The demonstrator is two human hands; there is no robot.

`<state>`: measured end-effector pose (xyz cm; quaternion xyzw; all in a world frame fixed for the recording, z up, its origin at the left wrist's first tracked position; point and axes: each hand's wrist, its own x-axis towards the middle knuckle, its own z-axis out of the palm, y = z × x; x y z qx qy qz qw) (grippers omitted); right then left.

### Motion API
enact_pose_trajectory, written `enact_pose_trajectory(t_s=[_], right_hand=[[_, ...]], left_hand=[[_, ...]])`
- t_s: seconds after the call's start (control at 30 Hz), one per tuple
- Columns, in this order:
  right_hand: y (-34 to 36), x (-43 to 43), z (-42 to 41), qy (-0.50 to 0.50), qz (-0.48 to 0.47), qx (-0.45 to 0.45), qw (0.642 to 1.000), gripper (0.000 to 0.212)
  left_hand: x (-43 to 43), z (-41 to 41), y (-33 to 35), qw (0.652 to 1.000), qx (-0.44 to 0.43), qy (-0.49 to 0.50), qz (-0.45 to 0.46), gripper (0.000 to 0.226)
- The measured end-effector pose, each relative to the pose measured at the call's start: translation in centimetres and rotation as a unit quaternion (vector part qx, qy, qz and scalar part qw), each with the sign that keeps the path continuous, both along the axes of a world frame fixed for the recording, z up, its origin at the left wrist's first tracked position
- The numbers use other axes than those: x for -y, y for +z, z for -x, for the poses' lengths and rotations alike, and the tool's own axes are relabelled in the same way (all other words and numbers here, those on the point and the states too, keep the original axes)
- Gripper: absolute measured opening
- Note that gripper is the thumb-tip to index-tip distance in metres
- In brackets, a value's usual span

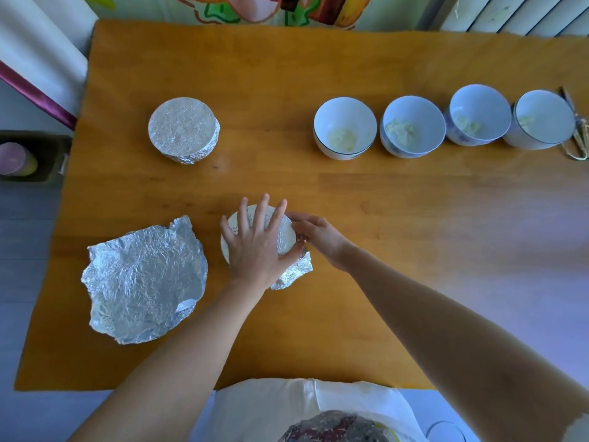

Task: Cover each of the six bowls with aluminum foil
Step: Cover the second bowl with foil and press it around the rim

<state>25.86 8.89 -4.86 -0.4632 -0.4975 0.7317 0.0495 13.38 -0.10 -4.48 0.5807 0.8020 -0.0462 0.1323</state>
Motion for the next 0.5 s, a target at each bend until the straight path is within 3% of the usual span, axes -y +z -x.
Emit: enact_pose_trajectory(t_s=[0.33, 0.5], right_hand=[[-0.9, 0.2, -1.5, -0.059, -0.033, -0.043, 0.997, 0.021], [-0.9, -0.3, -1.3, -0.049, -0.065, -0.005, 0.997, 0.009]], left_hand=[[0.0, 0.1, -0.5, 0.999, -0.014, -0.005, -0.043, 0.079], [0.0, 0.1, -0.5, 0.999, -0.02, -0.007, -0.045, 0.079]])
